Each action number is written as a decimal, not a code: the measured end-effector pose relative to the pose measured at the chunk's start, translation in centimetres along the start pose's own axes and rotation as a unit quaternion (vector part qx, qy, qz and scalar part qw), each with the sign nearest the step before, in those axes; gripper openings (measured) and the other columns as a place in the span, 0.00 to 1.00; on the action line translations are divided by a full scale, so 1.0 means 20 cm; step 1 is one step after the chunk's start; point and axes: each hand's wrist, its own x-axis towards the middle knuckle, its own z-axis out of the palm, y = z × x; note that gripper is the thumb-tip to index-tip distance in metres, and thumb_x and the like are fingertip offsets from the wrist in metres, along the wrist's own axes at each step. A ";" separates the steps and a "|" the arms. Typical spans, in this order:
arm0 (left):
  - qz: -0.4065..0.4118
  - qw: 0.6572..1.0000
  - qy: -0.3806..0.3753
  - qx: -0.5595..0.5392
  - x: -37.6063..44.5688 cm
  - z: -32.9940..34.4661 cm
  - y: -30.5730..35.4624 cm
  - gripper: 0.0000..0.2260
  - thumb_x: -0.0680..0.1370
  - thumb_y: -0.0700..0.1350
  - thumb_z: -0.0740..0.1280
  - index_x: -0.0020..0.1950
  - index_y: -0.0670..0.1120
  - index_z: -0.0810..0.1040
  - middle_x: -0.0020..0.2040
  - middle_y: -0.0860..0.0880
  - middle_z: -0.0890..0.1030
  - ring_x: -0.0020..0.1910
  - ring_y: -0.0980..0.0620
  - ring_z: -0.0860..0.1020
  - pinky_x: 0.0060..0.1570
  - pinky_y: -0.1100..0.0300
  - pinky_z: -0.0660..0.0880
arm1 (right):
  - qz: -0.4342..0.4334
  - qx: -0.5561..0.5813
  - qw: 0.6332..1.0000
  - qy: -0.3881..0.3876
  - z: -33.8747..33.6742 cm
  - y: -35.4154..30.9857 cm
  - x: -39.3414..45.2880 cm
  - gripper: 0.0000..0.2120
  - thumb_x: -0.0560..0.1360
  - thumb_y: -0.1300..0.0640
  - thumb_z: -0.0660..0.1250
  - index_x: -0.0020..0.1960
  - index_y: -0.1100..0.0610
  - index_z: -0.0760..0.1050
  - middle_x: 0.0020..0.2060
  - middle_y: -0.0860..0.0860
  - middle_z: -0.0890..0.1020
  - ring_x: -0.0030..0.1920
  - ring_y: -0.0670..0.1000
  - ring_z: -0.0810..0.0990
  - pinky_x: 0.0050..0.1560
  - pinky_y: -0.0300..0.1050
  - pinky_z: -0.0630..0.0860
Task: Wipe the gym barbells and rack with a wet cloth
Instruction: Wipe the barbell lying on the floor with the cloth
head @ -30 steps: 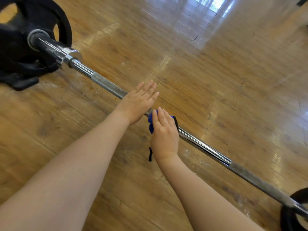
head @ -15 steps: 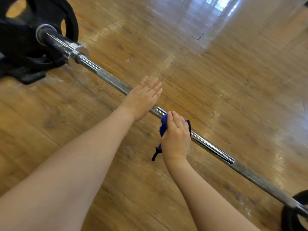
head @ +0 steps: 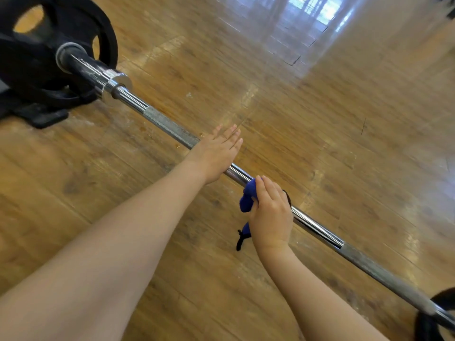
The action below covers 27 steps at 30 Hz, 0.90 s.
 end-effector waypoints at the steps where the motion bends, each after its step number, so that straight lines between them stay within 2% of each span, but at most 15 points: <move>1: 0.003 1.000 -0.003 0.000 0.00 0.00 0.00 0.29 0.80 0.36 0.54 0.77 0.39 0.42 0.78 0.40 0.44 0.76 0.45 0.42 0.73 0.48 0.41 | 0.006 -0.006 1.000 -0.012 0.02 -0.04 0.03 0.16 0.66 0.69 0.67 0.53 0.68 0.80 0.48 0.60 0.83 0.47 0.60 0.82 0.47 0.54 0.80; 3: 0.004 1.000 -0.001 -0.007 0.00 0.00 0.00 0.27 0.80 0.36 0.52 0.77 0.39 0.42 0.78 0.40 0.44 0.76 0.45 0.42 0.73 0.49 0.41 | -0.005 -0.006 0.999 -0.053 0.07 -0.14 0.11 0.18 0.64 0.70 0.71 0.53 0.68 0.80 0.46 0.60 0.83 0.45 0.60 0.82 0.47 0.51 0.79; 6: -0.001 1.000 0.005 -0.023 0.00 0.00 0.00 0.26 0.82 0.38 0.50 0.77 0.39 0.42 0.78 0.41 0.44 0.76 0.45 0.41 0.73 0.49 0.41 | -0.037 -0.011 0.997 -0.066 0.10 -0.21 0.19 0.19 0.59 0.70 0.75 0.50 0.66 0.80 0.42 0.57 0.82 0.41 0.57 0.81 0.42 0.46 0.78; 10: -0.015 0.999 0.025 -0.014 -0.02 0.02 0.01 0.27 0.80 0.35 0.50 0.76 0.38 0.40 0.77 0.40 0.44 0.76 0.44 0.41 0.73 0.50 0.40 | -0.070 -0.018 0.997 -0.025 0.02 -0.02 0.07 0.18 0.65 0.69 0.67 0.56 0.66 0.79 0.49 0.59 0.83 0.47 0.59 0.82 0.45 0.50 0.80; 13: -0.024 0.998 0.053 -0.010 -0.04 0.04 0.02 0.25 0.81 0.36 0.48 0.76 0.37 0.41 0.78 0.40 0.45 0.76 0.43 0.43 0.73 0.49 0.39 | -0.049 -0.031 0.998 -0.023 -0.03 0.08 -0.02 0.23 0.61 0.75 0.73 0.56 0.67 0.79 0.51 0.60 0.82 0.47 0.61 0.83 0.44 0.53 0.80; 14: -0.025 0.998 0.065 -0.007 -0.04 0.05 0.01 0.25 0.82 0.36 0.48 0.76 0.37 0.42 0.78 0.40 0.47 0.77 0.43 0.44 0.73 0.48 0.40 | -0.039 -0.032 0.998 -0.024 -0.04 0.07 -0.02 0.22 0.61 0.76 0.72 0.55 0.68 0.79 0.49 0.60 0.83 0.46 0.61 0.83 0.43 0.53 0.81; 17: -0.025 0.996 0.087 0.008 -0.04 0.07 0.01 0.24 0.83 0.38 0.50 0.77 0.38 0.44 0.78 0.41 0.50 0.77 0.43 0.47 0.73 0.47 0.42 | -0.015 -0.040 0.999 -0.022 0.01 -0.01 0.03 0.21 0.59 0.75 0.73 0.52 0.69 0.80 0.47 0.61 0.83 0.45 0.61 0.83 0.45 0.53 0.80; 21: -0.030 0.997 0.066 -0.006 -0.02 0.06 0.02 0.23 0.83 0.39 0.47 0.76 0.38 0.43 0.78 0.40 0.47 0.77 0.43 0.44 0.73 0.49 0.41 | -0.050 -0.011 0.997 -0.051 0.11 -0.16 0.13 0.24 0.59 0.72 0.77 0.55 0.69 0.79 0.49 0.62 0.82 0.49 0.61 0.82 0.49 0.53 0.79; 24: -0.024 0.999 0.045 -0.015 -0.02 0.05 0.02 0.24 0.83 0.39 0.48 0.77 0.39 0.43 0.78 0.41 0.46 0.76 0.44 0.42 0.73 0.50 0.40 | -0.072 0.006 0.996 -0.057 0.11 -0.14 0.12 0.23 0.62 0.73 0.73 0.57 0.68 0.77 0.53 0.62 0.81 0.51 0.61 0.81 0.50 0.54 0.79; 27: -0.021 0.999 0.026 -0.018 -0.01 0.05 0.01 0.26 0.81 0.36 0.51 0.77 0.40 0.44 0.78 0.42 0.45 0.76 0.44 0.42 0.73 0.48 0.41 | -0.098 -0.018 0.995 -0.021 0.06 -0.01 0.03 0.19 0.69 0.70 0.61 0.58 0.68 0.77 0.54 0.61 0.81 0.53 0.60 0.81 0.50 0.54 0.79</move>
